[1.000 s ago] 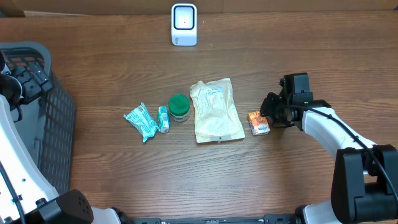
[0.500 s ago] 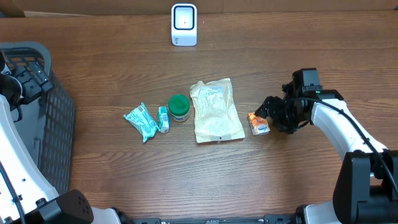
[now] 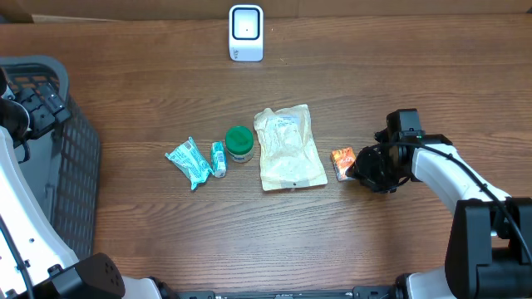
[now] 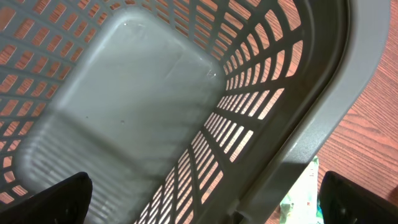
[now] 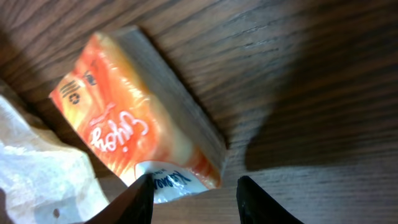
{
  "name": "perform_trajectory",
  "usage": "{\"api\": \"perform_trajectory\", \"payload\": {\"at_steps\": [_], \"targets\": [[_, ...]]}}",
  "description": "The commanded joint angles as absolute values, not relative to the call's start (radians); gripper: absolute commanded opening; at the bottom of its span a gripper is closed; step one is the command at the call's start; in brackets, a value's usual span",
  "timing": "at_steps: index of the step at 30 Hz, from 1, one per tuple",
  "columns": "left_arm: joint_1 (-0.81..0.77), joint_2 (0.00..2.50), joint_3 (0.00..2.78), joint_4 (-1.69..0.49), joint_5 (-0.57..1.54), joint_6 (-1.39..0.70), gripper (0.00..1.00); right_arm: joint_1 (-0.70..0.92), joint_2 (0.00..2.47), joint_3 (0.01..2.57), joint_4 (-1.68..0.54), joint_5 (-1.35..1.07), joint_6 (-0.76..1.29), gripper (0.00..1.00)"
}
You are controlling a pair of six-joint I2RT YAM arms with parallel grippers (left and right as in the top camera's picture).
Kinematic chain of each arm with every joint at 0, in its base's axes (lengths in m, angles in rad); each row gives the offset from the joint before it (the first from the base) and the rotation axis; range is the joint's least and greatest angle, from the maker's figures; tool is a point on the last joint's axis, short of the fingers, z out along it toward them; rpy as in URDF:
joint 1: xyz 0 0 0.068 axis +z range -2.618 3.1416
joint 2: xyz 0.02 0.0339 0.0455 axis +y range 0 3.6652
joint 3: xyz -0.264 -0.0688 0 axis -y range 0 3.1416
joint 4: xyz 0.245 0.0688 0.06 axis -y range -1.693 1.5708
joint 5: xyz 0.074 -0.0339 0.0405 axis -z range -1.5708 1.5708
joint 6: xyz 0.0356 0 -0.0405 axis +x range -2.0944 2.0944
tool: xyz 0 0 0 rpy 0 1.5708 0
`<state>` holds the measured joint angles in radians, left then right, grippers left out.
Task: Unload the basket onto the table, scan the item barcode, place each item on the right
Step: 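Lower the right gripper over the Kleenex pack and close on it, then lift the Kleenex pack off the table with the right gripper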
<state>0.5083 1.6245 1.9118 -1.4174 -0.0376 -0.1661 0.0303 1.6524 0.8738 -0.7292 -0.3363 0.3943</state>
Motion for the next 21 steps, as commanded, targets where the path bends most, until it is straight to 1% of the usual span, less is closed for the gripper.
{"api": "perform_trajectory", "payload": {"at_steps": [1,3,7,13,14,18,19,21], "targets": [[0.508,1.631,1.919,-1.417,-0.035,-0.184,1.0,0.028,1.632,0.857,-0.693,-0.307,0.394,0.44],[0.508,1.631,1.919,-1.417,-0.035,-0.184,1.0,0.028,1.632,0.857,-0.677,-0.308,0.392,0.44],[0.508,1.631,1.919,-1.417,-0.035,-0.184,1.0,0.028,1.632,0.855,-0.653,-0.308,0.392,0.36],[0.508,1.631,1.919,-1.417,-0.035,-0.184,0.99,0.028,1.633,0.786,-0.55,-0.308,0.408,0.34],[0.508,1.631,1.919,-1.417,-0.035,-0.184,0.99,0.028,1.633,0.762,-0.524,-0.308,0.424,0.33],[0.508,1.631,1.919,-1.417,-0.035,-0.184,0.99,0.028,1.633,0.677,-0.417,-0.308,0.471,0.26],[0.508,1.631,1.919,-1.417,-0.035,-0.184,0.99,0.028,1.633,0.658,-0.394,-0.308,0.48,0.21],[0.508,1.631,1.919,-1.417,-0.035,-0.184,0.99,0.028,1.633,0.658,-0.394,-0.308,0.479,0.13]]}}
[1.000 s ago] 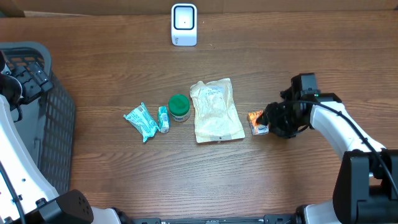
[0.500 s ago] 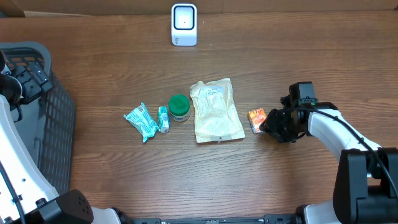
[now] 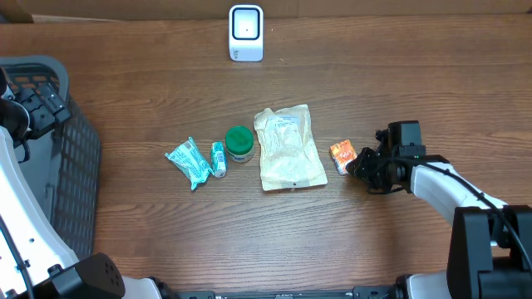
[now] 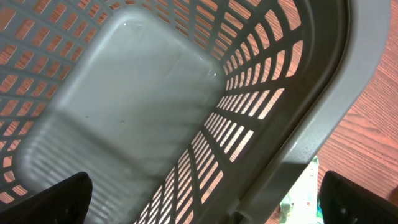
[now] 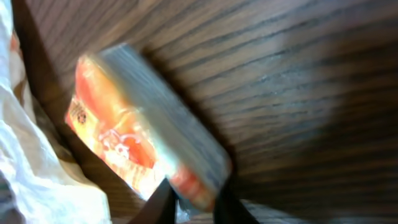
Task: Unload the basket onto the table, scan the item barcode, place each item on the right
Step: 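Lift the Kleenex pack off the table with the right gripper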
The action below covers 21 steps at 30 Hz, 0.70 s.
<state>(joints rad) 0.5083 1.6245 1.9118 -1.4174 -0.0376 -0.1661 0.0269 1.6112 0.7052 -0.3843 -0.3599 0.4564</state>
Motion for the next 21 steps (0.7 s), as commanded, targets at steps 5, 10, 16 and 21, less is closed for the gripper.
{"api": "perform_trajectory", "payload": {"at_steps": [5,10,16,21], "targets": [[0.508,1.631,1.919,-1.417,-0.035,-0.184,0.99,0.028,1.633,0.662,-0.396,-0.308,0.479,0.04],[0.508,1.631,1.919,-1.417,-0.035,-0.184,0.99,0.028,1.623,0.681,-0.408,-0.347,0.478,0.04],[0.508,1.631,1.919,-1.417,-0.035,-0.184,1.0,0.028,1.617,0.732,-0.482,-0.399,0.436,0.06],[0.508,1.631,1.919,-1.417,-0.035,-0.184,0.99,0.028,1.617,0.81,-0.624,-0.398,0.387,0.4]]}}
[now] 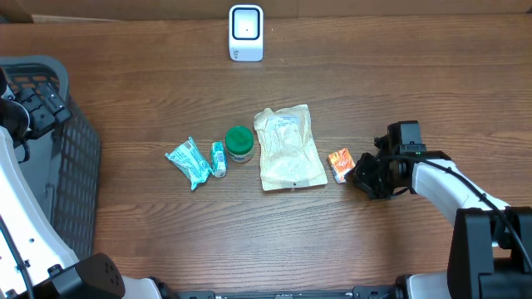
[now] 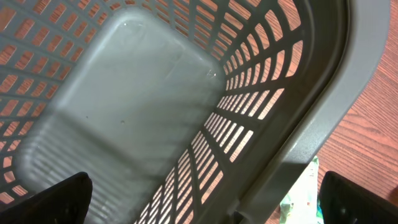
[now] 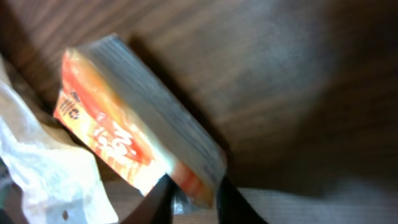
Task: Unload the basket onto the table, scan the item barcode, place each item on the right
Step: 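Lift the Kleenex pack off the table with the right gripper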
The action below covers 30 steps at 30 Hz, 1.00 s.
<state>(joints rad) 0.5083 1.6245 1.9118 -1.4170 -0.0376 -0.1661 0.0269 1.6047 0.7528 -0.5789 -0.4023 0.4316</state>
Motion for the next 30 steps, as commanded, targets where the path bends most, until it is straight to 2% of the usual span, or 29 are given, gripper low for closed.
{"api": "perform_trajectory", "payload": {"at_steps": [1,2,5,14,26,30], "targets": [[0.508,1.631,1.919,-1.417,-0.035,-0.184,1.0,0.028,1.617,0.829,-0.651,-0.398,0.382,0.47],[0.508,1.631,1.919,-1.417,-0.035,-0.184,0.99,0.027,1.617,0.843,-0.669,-0.399,0.373,0.51],[0.508,1.631,1.919,-1.417,-0.035,-0.184,1.0,0.027,1.617,0.874,-0.681,-0.398,0.342,0.52],[0.508,1.631,1.919,-1.417,-0.035,-0.184,1.0,0.027,1.625,0.871,-0.656,-0.364,0.343,0.36],[0.508,1.631,1.919,-1.417,-0.035,-0.184,1.0,0.028,1.708,0.87,-0.633,-0.364,0.345,0.34],[0.508,1.631,1.919,-1.417,-0.035,-0.184,1.0,0.028,1.745,0.87,-0.632,-0.364,0.347,0.24]]}}
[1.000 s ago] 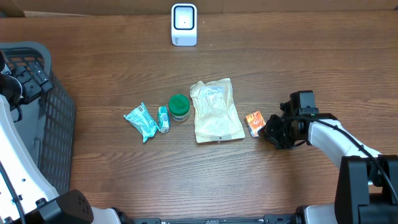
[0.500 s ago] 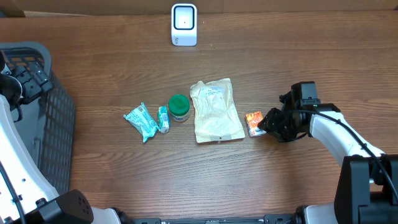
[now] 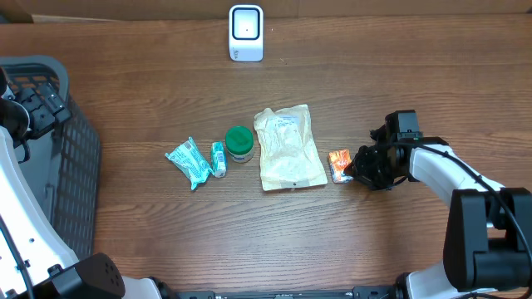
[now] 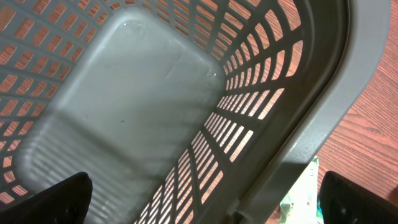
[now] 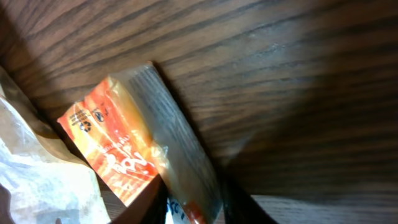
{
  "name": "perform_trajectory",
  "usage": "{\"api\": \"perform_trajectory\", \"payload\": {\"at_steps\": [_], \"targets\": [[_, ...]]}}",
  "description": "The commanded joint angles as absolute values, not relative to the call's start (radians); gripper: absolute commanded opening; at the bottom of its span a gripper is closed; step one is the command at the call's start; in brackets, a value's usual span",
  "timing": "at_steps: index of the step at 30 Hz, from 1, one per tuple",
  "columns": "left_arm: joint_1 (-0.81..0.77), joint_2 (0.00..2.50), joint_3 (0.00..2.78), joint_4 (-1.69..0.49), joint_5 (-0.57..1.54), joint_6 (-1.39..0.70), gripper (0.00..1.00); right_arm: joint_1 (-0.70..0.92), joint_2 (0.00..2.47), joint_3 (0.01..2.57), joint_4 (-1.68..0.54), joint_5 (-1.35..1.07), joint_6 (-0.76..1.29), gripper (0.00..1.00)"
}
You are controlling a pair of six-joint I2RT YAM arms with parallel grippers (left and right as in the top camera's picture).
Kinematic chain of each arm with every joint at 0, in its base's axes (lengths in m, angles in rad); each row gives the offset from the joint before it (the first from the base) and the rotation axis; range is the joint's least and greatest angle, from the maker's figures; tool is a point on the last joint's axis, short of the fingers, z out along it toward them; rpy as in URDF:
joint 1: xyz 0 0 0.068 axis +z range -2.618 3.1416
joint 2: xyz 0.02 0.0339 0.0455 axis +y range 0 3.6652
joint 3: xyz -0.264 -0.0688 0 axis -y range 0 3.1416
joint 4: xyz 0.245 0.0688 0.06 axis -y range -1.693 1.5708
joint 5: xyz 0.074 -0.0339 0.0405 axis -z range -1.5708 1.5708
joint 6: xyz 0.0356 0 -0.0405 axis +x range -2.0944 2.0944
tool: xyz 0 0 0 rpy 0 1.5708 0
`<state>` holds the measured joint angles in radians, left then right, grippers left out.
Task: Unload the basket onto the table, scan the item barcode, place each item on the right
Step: 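Lift the Kleenex pack off the table with the right gripper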
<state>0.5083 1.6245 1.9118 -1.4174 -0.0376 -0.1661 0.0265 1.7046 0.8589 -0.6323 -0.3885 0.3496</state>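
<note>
A small orange packet lies right of the table's middle, against the edge of a beige pouch. My right gripper is shut on its right end. In the right wrist view the packet runs down between the two dark fingers, and my right gripper pinches its clear-wrapped lower end. The white scanner with a dark window stands at the back edge, far from the packet. My left gripper is open over the grey basket, holding nothing.
The beige pouch lies at the centre. Left of it are a green-lidded jar, a small teal tube and a teal packet. The grey basket fills the left edge of the table.
My right wrist has shifted slightly toward the back, and the orange packet has turned in the grip, showing more of its clear side. The left arm has not moved.
My right gripper first stood open around the orange packet's end on the table. Then its fingers were shut on that end, with the packet nudged slightly toward the back. Since then it has held the packet near the pouch with small shifts. The left gripper stayed over the basket.
</note>
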Motion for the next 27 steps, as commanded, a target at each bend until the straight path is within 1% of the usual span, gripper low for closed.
{"api": "perform_trajectory", "payload": {"at_steps": [1,2,4,7,10,14,15,21,24,27], "targets": [[0.508,1.631,1.919,-1.417,-0.035,-0.184,1.0,0.028,1.748,0.87,-0.632,-0.364,0.347,0.19],[0.508,1.631,1.919,-1.417,-0.035,-0.184,1.0,0.028,1.751,0.87,-0.633,-0.364,0.347,0.16],[0.508,1.631,1.919,-1.417,-0.035,-0.184,1.0,0.028,1.751,0.87,-0.634,-0.365,0.35,0.04],[0.508,1.631,1.919,-1.417,-0.035,-0.184,1.0,0.028,1.75,0.871,-0.634,-0.388,0.355,0.04],[0.508,1.631,1.919,-1.417,-0.035,-0.184,0.99,0.021,1.731,0.884,-0.643,-0.48,0.334,0.04],[0.508,1.631,1.919,-1.417,-0.035,-0.184,1.0,0.006,1.668,0.925,-0.662,-0.728,0.257,0.04],[0.508,1.631,1.919,-1.417,-0.035,-0.184,0.99,-0.006,1.631,0.946,-0.672,-0.845,0.253,0.04],[0.508,1.631,1.919,-1.417,-0.035,-0.184,1.0,-0.044,1.524,0.984,-0.663,-1.115,0.274,0.04],[0.508,1.631,1.919,-1.417,-0.035,-0.184,1.0,-0.052,1.504,0.984,-0.651,-1.167,0.381,0.04],[0.508,1.631,1.919,-1.417,-0.035,-0.184,0.99,-0.052,1.504,0.983,-0.644,-1.171,0.582,0.04]]}}
